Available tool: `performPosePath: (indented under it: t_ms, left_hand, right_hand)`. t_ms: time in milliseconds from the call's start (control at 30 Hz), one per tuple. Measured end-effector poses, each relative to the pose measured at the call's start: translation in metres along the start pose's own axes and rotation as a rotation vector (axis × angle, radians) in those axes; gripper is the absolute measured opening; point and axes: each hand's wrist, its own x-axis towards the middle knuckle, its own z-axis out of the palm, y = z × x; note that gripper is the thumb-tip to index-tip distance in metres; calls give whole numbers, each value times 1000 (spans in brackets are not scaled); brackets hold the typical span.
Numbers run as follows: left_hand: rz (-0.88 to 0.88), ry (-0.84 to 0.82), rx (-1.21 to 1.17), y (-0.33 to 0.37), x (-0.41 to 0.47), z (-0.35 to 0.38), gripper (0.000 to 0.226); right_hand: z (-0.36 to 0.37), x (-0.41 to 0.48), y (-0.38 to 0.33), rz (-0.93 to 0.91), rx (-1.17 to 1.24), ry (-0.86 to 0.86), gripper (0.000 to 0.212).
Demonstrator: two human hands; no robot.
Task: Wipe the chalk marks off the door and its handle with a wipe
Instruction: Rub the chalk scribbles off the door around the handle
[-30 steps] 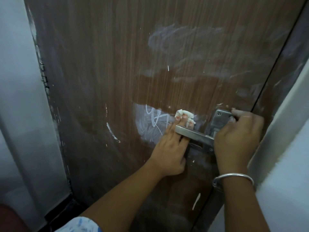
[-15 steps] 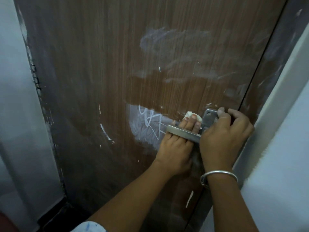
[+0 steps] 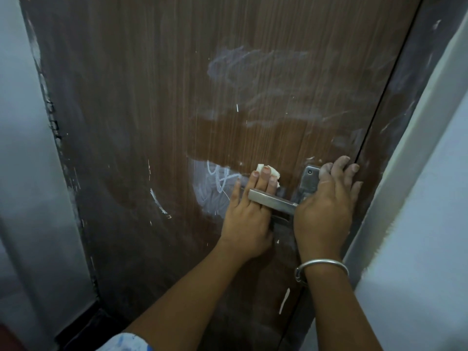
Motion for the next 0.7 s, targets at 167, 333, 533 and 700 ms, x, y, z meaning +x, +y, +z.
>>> performPosePath:
  t_ms: [167,333,533,700]
  left_hand:
    - [138,-11,-109,13,7,3,85]
    - [204,-18,92,9,13,2,90]
    - [241,28,157,-11,16,-1,88]
    - [366,14,232,-48,24,-9,85]
  right_hand:
    - [0,0,0,-2,-15,-35,42]
    - [1,0,1,5,-4,-33,43]
    - [2,0,3,-15,14,-31,45]
    - [3,-3,6,-7,70,22,44]
